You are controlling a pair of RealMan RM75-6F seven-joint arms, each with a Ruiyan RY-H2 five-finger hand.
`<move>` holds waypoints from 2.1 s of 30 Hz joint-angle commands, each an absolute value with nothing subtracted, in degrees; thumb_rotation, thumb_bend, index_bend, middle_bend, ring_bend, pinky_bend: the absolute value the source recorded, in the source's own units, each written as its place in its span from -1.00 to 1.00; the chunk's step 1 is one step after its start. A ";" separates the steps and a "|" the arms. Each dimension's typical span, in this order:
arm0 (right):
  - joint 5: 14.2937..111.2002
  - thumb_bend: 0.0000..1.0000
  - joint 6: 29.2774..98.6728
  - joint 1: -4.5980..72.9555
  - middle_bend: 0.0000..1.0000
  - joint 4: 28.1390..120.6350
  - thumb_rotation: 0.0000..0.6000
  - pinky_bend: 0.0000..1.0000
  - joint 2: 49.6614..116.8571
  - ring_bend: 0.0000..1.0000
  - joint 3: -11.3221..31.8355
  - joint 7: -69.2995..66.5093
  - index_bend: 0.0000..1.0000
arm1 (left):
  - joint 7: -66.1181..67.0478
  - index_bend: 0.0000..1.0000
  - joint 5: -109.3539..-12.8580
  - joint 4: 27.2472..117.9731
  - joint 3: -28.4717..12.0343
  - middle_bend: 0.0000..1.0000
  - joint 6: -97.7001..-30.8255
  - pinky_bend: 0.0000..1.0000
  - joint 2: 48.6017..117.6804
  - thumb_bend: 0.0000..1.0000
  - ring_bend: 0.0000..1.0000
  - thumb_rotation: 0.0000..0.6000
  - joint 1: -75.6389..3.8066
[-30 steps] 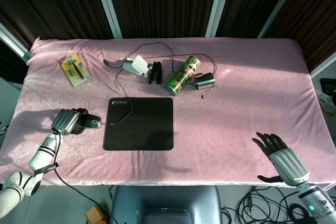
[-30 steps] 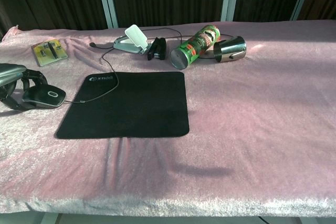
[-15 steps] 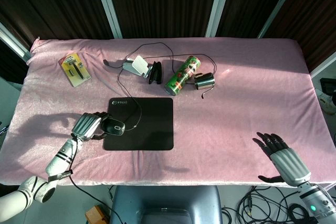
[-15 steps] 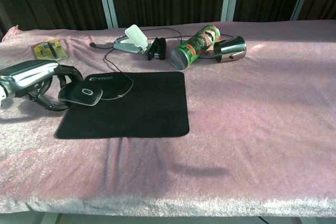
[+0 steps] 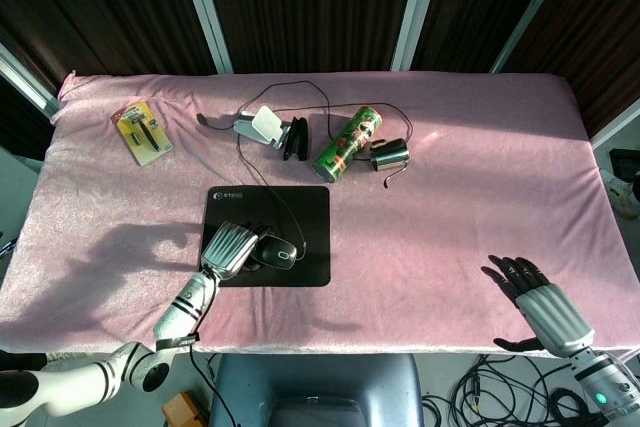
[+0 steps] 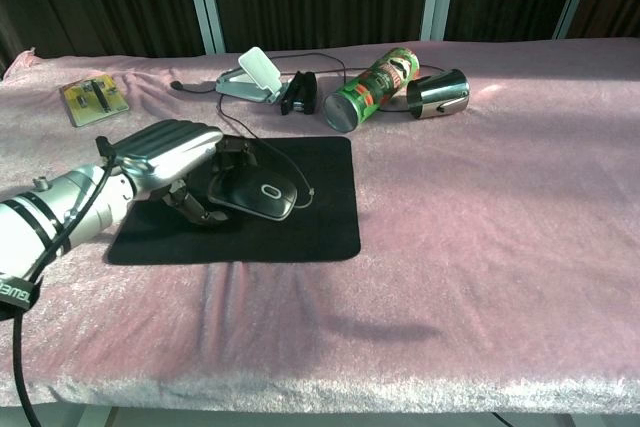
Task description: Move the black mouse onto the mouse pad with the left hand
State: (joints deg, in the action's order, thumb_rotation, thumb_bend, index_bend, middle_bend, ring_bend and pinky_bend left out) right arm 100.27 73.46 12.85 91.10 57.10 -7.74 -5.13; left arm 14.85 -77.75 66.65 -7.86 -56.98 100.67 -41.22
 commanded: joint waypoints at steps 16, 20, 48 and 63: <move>100.31 -0.81 72.62 13.40 -0.90 91.23 1.00 -0.62 56.98 -0.92 -7.97 -5.08 -0.95 | 28.66 -1.00 -70.38 64.34 -8.33 -1.00 -55.80 -0.21 102.46 -0.37 -0.97 1.00 -40.21; 100.18 -0.81 72.71 13.29 -0.91 91.31 1.00 -0.62 57.06 -0.92 -7.95 -4.79 -0.94 | 33.12 -1.00 -66.44 70.25 -8.50 -1.00 -55.15 -0.31 99.05 -0.37 -1.00 1.00 -39.29; 97.66 -0.80 84.67 6.93 -0.90 90.05 1.00 -0.62 61.08 -0.92 -4.62 -1.34 -0.98 | 5.19 -0.77 -91.91 84.89 4.38 -0.79 -92.87 -0.40 69.53 -0.37 -0.86 1.00 -12.44; 97.58 -0.81 82.48 6.91 -0.91 90.92 1.00 -0.61 61.12 -0.92 -4.97 1.29 -0.99 | 8.31 -0.67 -91.20 85.67 4.03 -0.70 -89.88 -0.42 68.96 -0.37 -0.83 1.00 -10.05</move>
